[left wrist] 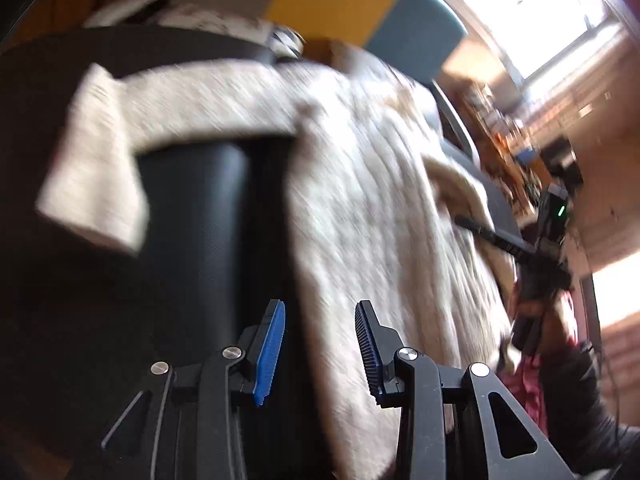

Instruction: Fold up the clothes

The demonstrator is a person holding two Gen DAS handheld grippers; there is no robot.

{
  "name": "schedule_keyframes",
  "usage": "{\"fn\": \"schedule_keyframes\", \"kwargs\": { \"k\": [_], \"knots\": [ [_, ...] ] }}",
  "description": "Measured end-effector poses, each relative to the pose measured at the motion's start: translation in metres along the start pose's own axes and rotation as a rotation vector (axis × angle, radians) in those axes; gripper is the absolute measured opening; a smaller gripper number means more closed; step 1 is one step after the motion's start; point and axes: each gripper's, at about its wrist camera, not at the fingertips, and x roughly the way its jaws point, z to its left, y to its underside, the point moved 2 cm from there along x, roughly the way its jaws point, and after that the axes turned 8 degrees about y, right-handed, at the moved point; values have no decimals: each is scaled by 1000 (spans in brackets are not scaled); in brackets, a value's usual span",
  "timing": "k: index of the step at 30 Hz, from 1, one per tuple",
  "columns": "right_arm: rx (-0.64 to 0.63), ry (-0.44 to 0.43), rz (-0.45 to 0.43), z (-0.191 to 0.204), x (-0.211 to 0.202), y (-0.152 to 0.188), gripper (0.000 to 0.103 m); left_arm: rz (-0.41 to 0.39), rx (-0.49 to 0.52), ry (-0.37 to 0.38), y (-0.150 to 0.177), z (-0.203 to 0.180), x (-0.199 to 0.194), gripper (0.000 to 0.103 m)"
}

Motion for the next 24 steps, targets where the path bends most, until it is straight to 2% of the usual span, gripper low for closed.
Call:
{"fn": "schedule_keyframes", "kwargs": {
  "k": [1,3,5,6,7,9,15,18,20,23,24],
  "knots": [
    [-45,-14,13,4,-9,8,29,35,3,6,9,-8,10,38],
    [-73,35,73,-5,-12,28,29,56,20,-9,28,-24,15,40],
    [-96,91,137,-15,-14,48,29,28,59,-58,46,-38,14,40],
    [-107,119,168,-20,-15,59,29,13,79,-83,44,-41,18,40],
    [-118,147,200,-25,-16,69,29,5,106,-123,45,-43,24,31],
    [-81,125,179,-32,-24,79,30,-1,145,-193,50,-45,29,10],
    [-79,146,206,-29,-36,98,29,1,131,-240,43,-32,19,7],
    [-70,173,217,-25,-41,102,29,8,121,-234,42,-31,13,7],
    [-52,177,215,-24,-45,102,30,-24,102,-205,30,-26,-6,8],
    [73,55,154,-38,-67,92,30,-121,97,-138,13,-34,-36,10],
    [116,12,132,-43,-75,88,29,-149,111,-120,11,-41,-43,13]
  ]
}}
